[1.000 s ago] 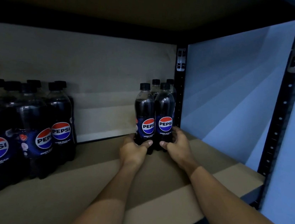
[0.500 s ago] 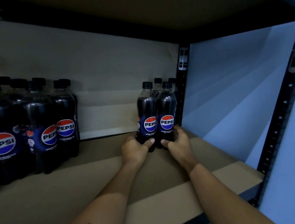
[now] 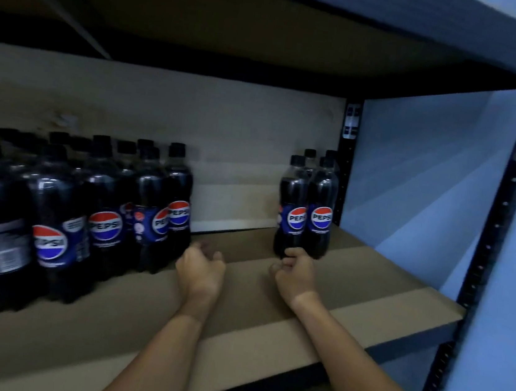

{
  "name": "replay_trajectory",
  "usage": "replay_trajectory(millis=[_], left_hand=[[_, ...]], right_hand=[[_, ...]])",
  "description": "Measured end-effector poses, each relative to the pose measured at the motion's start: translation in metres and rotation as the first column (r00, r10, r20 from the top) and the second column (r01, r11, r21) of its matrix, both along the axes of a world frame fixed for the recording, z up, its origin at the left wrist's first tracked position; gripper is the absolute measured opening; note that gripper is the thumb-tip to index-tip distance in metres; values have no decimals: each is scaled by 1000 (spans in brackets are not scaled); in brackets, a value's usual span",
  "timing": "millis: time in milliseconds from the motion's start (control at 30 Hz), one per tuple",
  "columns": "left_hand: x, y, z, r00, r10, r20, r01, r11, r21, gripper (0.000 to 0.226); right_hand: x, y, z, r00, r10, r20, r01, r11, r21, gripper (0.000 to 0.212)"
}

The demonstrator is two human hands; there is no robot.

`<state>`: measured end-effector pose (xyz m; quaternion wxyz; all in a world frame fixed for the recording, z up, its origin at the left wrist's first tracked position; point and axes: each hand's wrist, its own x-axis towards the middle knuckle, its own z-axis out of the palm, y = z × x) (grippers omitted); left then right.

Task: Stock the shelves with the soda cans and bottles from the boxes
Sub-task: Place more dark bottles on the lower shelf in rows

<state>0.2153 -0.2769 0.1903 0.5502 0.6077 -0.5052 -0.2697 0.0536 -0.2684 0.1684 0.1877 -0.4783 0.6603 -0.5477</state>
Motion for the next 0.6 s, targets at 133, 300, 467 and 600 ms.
replay_trajectory(millis=[133,300,467,600], left_hand=[[54,14,-2,989,141,43,-137,986,-94,27],[92,28,3,958,268,103,-255,959,-127,45],[84,20,5,958,223,180,-213,974,-72,65],[78,7,2,965,194,176,-190,981,-40,66]], right_hand=[[59,-8,-3,988,147,54,-148,989,15,41],[114,-27,5,950,287,124,-290,957,4,51],[131,-52,12,889,341,304,-327,940,-98,50],[135,-71,12,824,421,378,-402,906,-131,54]])
